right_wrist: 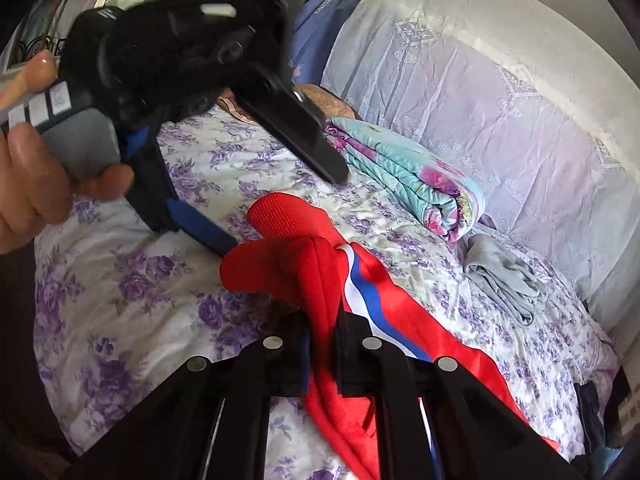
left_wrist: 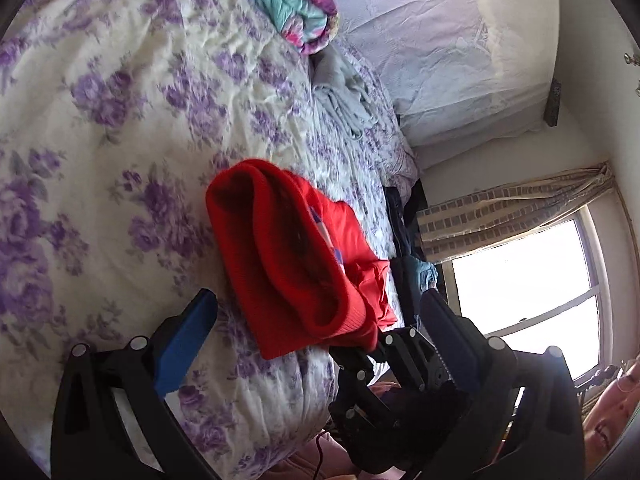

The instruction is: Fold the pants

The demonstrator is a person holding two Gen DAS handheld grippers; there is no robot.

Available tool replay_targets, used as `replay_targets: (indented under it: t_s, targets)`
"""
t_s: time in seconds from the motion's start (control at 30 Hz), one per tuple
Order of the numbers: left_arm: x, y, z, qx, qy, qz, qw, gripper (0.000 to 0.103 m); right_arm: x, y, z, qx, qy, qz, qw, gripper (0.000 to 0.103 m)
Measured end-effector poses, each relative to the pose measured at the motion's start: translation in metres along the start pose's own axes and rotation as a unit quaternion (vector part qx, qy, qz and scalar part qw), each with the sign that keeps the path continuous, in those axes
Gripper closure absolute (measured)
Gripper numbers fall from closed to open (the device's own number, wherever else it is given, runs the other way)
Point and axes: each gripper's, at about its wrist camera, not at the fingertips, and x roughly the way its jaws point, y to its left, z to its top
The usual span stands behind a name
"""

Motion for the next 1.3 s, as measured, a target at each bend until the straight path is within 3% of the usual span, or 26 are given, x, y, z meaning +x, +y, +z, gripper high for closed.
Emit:
replay_targets:
  t_s: [0.1, 0.2, 0.27, 0.33, 0.37, 0.47, 0.6, 0.67, 0.77, 0.87, 1.0, 1.13, 1.17, 1.23, 1.3]
  targets:
    - [0.017, 0.000, 0.003, -0.018, 0.020, -0.005, 0.9996, 0.004, -0.002, -0.006, 0.001, 0.010, -0.004, 0.002, 1.000, 0.094]
    - [0.021, -0.004, 0.010, -0.026, 0.012, -0.039, 0.9988, 0.005, -0.005, -0.012, 0.002, 0.017, -0.013, 0.004, 1.000, 0.094]
    - [0.024, -0.007, 0.016, -0.020, 0.004, -0.048, 0.9987, 0.018, -0.004, -0.014, 0.001, 0.019, -0.014, 0.007, 1.000, 0.094]
    - [0.028, -0.010, 0.022, -0.006, 0.001, -0.034, 0.9994, 0.047, -0.004, -0.011, -0.001, 0.013, -0.017, -0.010, 1.000, 0.094]
    - [0.030, -0.010, 0.024, -0.003, 0.003, -0.036, 0.9994, 0.051, -0.005, -0.010, -0.001, 0.004, -0.018, -0.023, 1.000, 0.091]
    - [0.026, -0.008, 0.029, -0.005, 0.005, -0.039, 0.9992, 0.057, -0.010, -0.005, -0.002, -0.020, -0.028, -0.070, 0.997, 0.047]
    - [0.019, -0.010, 0.035, -0.001, 0.009, -0.038, 0.9992, 0.062, -0.013, 0.008, 0.003, -0.071, -0.043, -0.075, 0.994, 0.043]
    - [0.019, -0.014, 0.038, 0.000, 0.022, -0.049, 0.9986, 0.062, -0.012, 0.016, 0.007, -0.093, -0.053, -0.061, 0.992, 0.042]
    - [0.019, -0.025, 0.040, 0.017, 0.034, -0.037, 0.9986, 0.062, -0.006, 0.028, 0.013, -0.120, -0.060, -0.081, 0.988, 0.036]
    - [0.023, -0.030, 0.042, 0.020, 0.050, -0.041, 0.9977, 0.062, 0.008, 0.026, 0.018, -0.114, -0.051, -0.111, 0.986, 0.037]
    - [0.023, -0.037, 0.044, 0.022, 0.051, -0.028, 0.9981, 0.060, 0.015, 0.015, 0.020, -0.084, -0.038, -0.109, 0.990, 0.066]
    - [0.023, -0.035, 0.042, 0.013, 0.058, -0.024, 0.9979, 0.044, 0.011, -0.005, 0.019, -0.040, -0.037, -0.091, 0.994, 0.072]
    - [0.024, -0.039, 0.041, 0.018, 0.057, -0.011, 0.9981, 0.033, 0.010, -0.007, 0.018, -0.037, -0.039, -0.091, 0.994, 0.072]
    - [0.027, -0.043, 0.039, 0.022, 0.059, 0.012, 0.9979, 0.023, 0.003, -0.005, 0.016, -0.038, -0.048, -0.092, 0.994, 0.072]
    - [0.035, -0.052, 0.039, 0.034, 0.070, 0.020, 0.9968, 0.023, -0.004, -0.001, 0.014, -0.043, -0.054, -0.089, 0.994, 0.072]
